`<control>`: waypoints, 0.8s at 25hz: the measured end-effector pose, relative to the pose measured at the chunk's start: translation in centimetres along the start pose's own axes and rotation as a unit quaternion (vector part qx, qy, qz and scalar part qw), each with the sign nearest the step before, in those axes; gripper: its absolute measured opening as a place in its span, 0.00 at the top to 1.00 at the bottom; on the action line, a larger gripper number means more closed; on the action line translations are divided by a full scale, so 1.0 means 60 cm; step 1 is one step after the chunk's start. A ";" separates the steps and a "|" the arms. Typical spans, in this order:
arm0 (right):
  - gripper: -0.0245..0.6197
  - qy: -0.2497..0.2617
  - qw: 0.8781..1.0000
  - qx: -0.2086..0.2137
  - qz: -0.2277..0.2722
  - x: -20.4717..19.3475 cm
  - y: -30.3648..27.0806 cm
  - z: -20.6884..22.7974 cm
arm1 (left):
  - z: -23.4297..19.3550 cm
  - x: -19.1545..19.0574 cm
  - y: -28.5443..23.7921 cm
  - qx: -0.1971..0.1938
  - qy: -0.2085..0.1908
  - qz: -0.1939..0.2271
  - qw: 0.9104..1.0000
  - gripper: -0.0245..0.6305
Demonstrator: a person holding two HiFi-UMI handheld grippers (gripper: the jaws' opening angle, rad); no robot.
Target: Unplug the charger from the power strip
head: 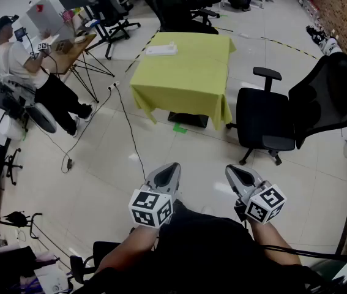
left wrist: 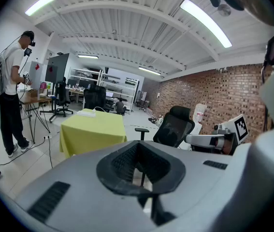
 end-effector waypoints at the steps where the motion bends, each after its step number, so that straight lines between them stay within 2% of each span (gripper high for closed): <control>1: 0.96 0.001 1.000 0.001 0.000 -0.002 -0.008 -0.001 | -0.008 0.000 0.000 0.000 0.000 0.000 1.000 0.95; 10: 0.96 0.004 1.000 0.003 -0.016 0.001 -0.097 -0.009 | -0.096 0.012 -0.009 0.006 0.011 -0.003 1.000 0.95; 20: 0.96 0.037 0.999 0.018 -0.027 0.047 -0.238 -0.050 | -0.234 0.069 -0.020 0.006 0.020 0.018 1.000 0.95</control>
Point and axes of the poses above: the fingertips, and each gripper's own axes: y backward along the fingers, z to its right, x out of its top, the point moved 1 cm from there along y, backward along the fingers, and after that the axes turned 10 degrees about -x, right-handed, at the moved point
